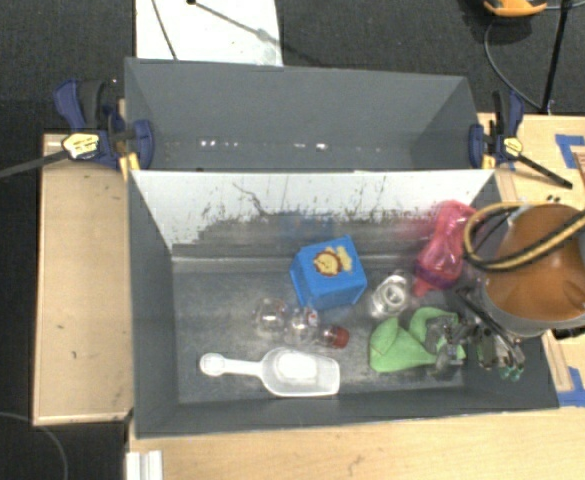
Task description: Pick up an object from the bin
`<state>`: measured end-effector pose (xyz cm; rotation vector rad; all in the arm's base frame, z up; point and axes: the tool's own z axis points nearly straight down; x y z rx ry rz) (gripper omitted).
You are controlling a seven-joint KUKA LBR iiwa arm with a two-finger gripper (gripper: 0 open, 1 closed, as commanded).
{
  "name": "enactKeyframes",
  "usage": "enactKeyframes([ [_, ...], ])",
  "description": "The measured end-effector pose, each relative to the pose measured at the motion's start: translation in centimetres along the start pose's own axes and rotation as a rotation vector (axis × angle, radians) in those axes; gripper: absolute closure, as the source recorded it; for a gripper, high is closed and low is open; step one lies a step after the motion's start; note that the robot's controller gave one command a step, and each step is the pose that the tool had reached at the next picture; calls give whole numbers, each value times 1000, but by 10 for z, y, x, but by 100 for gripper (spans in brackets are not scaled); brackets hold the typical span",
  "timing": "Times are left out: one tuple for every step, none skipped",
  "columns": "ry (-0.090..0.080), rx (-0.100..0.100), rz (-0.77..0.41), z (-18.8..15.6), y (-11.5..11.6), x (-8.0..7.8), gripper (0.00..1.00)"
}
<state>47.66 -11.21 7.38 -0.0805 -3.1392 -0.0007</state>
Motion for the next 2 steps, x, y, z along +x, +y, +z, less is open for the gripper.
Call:
enactKeyframes([
  [8,-1,0,-19,0,2,100],
  [-2,0,-2,-129,0,-1,100],
])
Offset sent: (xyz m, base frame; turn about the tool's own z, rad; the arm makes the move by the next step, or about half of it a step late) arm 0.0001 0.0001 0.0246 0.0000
